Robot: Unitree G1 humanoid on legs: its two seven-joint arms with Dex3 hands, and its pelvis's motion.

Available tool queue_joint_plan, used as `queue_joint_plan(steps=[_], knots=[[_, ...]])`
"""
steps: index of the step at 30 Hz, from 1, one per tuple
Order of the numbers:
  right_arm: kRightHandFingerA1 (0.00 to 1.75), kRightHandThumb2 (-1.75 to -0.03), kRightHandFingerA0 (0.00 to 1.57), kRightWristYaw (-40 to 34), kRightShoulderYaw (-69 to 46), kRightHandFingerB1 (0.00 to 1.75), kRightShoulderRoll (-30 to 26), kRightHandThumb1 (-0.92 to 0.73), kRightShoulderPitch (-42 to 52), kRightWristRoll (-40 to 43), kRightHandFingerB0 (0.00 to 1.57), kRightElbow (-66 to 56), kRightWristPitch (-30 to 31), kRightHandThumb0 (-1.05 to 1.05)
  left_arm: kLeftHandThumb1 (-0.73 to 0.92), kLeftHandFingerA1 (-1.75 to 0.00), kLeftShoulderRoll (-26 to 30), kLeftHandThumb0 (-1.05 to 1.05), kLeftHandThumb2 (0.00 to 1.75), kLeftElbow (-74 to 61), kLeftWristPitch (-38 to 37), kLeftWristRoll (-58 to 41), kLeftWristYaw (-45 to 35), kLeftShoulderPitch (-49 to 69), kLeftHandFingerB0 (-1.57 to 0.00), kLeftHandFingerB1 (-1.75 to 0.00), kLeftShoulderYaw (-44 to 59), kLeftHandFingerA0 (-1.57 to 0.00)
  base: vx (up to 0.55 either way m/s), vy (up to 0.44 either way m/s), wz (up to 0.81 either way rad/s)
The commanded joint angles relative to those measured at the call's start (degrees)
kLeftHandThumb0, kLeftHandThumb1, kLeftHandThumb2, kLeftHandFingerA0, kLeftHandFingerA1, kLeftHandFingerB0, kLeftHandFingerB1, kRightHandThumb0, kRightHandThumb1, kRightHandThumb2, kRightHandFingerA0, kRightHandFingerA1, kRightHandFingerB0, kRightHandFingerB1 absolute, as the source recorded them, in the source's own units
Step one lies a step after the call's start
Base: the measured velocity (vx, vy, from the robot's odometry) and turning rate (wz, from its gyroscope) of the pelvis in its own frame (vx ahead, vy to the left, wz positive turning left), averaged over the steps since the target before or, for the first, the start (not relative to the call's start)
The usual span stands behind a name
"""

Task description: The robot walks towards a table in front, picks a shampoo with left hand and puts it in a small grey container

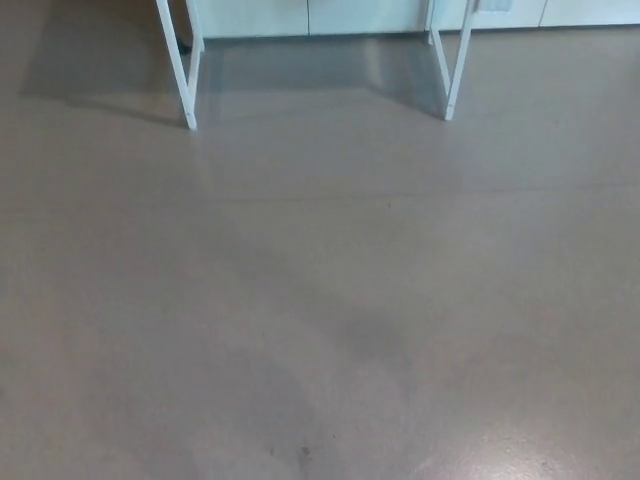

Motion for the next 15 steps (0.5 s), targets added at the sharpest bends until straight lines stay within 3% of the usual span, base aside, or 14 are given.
queue_joint_plan(steps=[1,7,10,13,15], knots=[[0.42,-0.61,0.52,1.28,-0.23,0.32,-0.94,-0.73,-0.79,0.78,0.31,0.75,-0.81,-0.41,0.60,-0.63,0.72,-0.34,0.58,0.81,-2.02,-0.41,0.42,0.56,-0.24,-0.31,0.19,-0.78,0.02,-0.136,0.19],[0.42,-0.62,0.53,0.64,-0.42,0.32,-1.03,-0.72,-4.05,0.73,0.32,1.64,-0.18,-0.41,0.61,-0.63,0.89,-0.32,0.58,0.83,-1.57,-1.12,-0.91,-2.77,-0.23,-0.30,0.54,-0.76,0.04,0.064,-0.06],[0.41,-0.61,0.53,0.59,-0.02,0.31,-1.37,-0.73,-5.34,0.17,0.32,2.18,0.32,-0.43,0.62,-0.60,0.95,-0.36,0.62,1.12,-1.12,-0.30,0.21,-4.17,-0.22,-0.32,-0.13,-0.79,0.16,0.289,-0.32],[0.42,-0.61,0.54,1.13,-0.79,0.31,-1.58,-0.72,-6.94,1.24,0.30,1.26,0.47,-0.43,0.60,-0.71,0.84,-0.33,0.59,0.23,-2.01,-2.34,-0.81,-5.99,-0.25,-0.30,1.55,-0.78,0.18,0.517,-0.16],[0.42,-0.62,0.53,1.34,-1.30,0.31,-1.70,-0.72,-7.58,1.70,0.30,1.09,0.45,-0.44,0.60,-0.73,0.53,-0.32,0.58,0.07,-1.71,-3.02,-1.10,-6.96,-0.27,-0.30,2.44,-0.77,0.25,0.176,0.06]])
